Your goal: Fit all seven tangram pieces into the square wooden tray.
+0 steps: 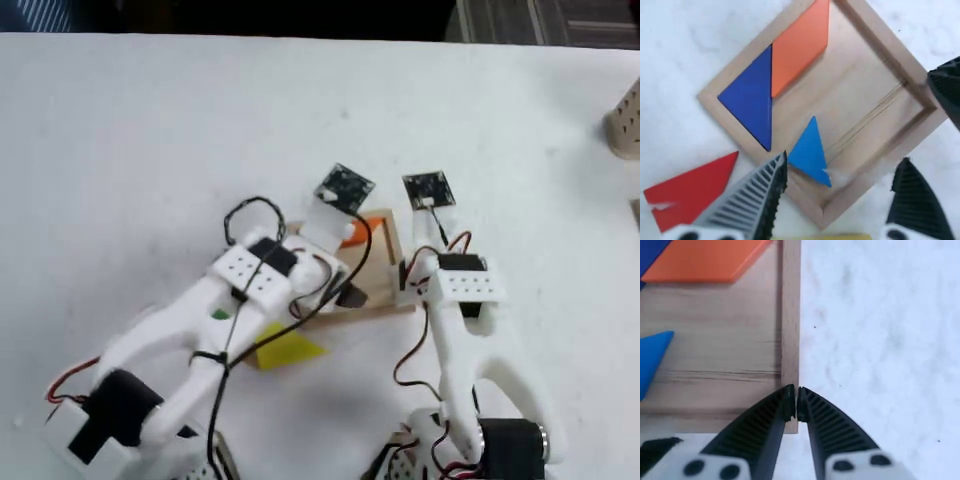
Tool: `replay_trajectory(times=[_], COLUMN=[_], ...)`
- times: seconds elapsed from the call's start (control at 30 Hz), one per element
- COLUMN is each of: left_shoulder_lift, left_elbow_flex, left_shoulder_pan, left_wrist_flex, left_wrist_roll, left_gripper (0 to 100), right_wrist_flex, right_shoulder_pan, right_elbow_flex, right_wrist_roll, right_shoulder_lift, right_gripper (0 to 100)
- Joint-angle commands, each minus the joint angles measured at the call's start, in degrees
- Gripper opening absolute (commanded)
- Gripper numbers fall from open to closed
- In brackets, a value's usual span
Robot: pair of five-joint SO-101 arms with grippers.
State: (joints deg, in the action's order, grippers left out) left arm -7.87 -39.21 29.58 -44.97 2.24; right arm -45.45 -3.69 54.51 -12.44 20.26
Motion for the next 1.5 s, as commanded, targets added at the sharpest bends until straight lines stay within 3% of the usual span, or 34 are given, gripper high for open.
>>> replay_trajectory(times=[0.0,0.13,0.27,0.33,0.63,1.0,1.23,1.37,1.47], left_shoulder_lift=[-6.9,-6.37,-1.1,2.42,12.88,12.79,11.12,0.84,-7.16], left_elbow_flex=[0.53,-1.85,-2.11,0.09,8.09,8.0,8.0,6.86,1.23], left_shoulder_pan=[0.48,-1.63,-2.86,-2.77,0.4,13.05,12.7,8.75,6.81], left_wrist_flex=[-0.26,7.47,13.1,12.92,8.79,0.62,-0.53,-5.19,-4.4], left_wrist_roll=[0.97,8.44,11.08,11.25,10.9,-2.55,-2.73,-2.46,-2.81], left_gripper=[29,20,1,5,2,2,2,2,2], right_wrist_flex=[0.84,0.75,0.75,0.75,0.75,0.75,0.75,0.75,0.75], right_shoulder_pan=[0.4,0.31,0.31,0.31,0.31,0.31,0.31,0.31,-0.04], right_elbow_flex=[-2.55,-2.55,-2.55,-2.55,-2.55,-2.55,-2.55,-2.55,-2.55], right_wrist_roll=[-0.35,-0.35,-0.44,-0.44,-0.44,-0.53,-0.53,-0.53,-0.53], right_shoulder_lift=[2.15,2.15,2.15,2.15,2.15,2.15,2.24,2.24,2.24], right_gripper=[1.8,1.8,1.8,1.8,1.8,1.8,1.8,1.8,1.8])
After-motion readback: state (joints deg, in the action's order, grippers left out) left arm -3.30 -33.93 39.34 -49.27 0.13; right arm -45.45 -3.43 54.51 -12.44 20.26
